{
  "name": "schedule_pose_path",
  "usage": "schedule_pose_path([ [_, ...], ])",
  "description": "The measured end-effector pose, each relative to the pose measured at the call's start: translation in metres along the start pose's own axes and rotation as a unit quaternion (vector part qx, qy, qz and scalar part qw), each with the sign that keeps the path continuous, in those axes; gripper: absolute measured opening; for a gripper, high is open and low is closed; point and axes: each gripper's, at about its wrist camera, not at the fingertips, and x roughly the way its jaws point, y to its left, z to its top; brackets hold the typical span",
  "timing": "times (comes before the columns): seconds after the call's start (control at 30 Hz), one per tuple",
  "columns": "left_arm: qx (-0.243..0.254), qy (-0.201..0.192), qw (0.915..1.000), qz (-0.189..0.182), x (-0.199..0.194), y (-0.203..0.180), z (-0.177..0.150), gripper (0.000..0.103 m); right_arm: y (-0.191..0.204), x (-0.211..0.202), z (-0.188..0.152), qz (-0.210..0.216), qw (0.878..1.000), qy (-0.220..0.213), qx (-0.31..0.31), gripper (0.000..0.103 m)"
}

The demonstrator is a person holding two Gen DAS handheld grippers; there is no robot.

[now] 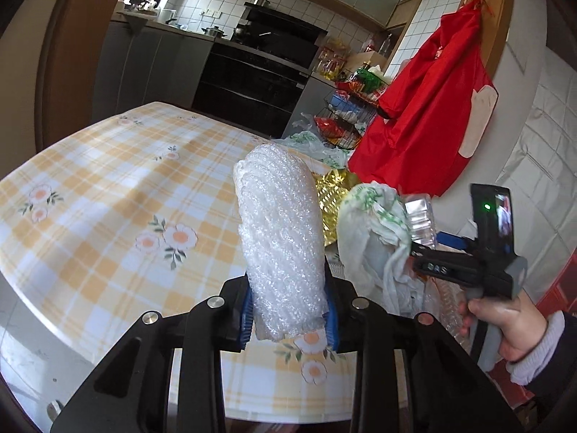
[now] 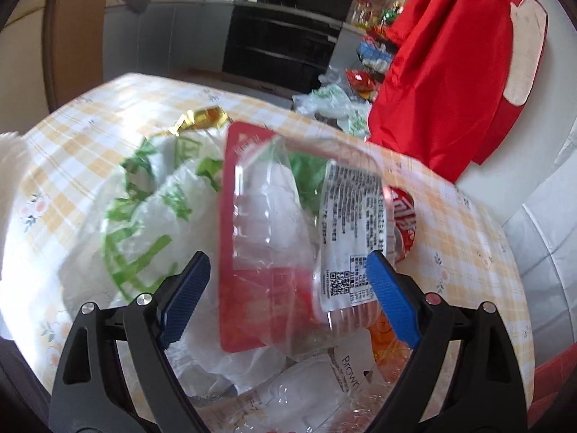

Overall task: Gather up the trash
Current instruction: 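Grasp the clear plastic tray with red label using the right tool while the left holds the foam, then carry the clear tray over the pink bin and open the right tool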

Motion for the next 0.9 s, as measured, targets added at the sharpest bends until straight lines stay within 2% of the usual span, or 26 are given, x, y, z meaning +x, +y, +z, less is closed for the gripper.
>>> schedule_pose_path([
  [0.03, -0.002, 0.0, 1.0, -0.002, -0.002, 0.0, -0.005, 0.03, -0.001, -0.001, -0.001, -0.002, 1.0, -0.001, 0.001, 0.076],
  [0.1, -0.004, 0.002, 1.0, -0.006, -0.005, -0.001, -0.011, 0.03, -0.005, -0.006, -0.001, 0.002, 1.0, -0.006, 0.007, 0.055],
  [0.17, 0.003, -0.003, 1.0, -0.006, -0.009, -0.003, -0.012, 0.03, -0.01, -0.016, -0.002, 0.002, 1.0, -0.016, 0.014, 0.051],
  [0.2, 0.008, -0.006, 0.9999, -0.007, -0.012, -0.005, -0.013, 0.03, -0.013, -0.02, -0.003, 0.008, 0.999, -0.021, 0.024, 0.041],
  [0.6, 0.015, -0.013, 0.9995, -0.025, -0.025, -0.014, -0.017, 0.031, -0.052, -0.055, -0.014, 0.031, 0.994, -0.045, 0.096, 0.041],
  [0.9, 0.017, -0.017, 0.9991, -0.036, -0.038, -0.023, -0.021, 0.031, -0.065, -0.099, -0.021, 0.019, 0.989, -0.103, 0.105, 0.041],
])
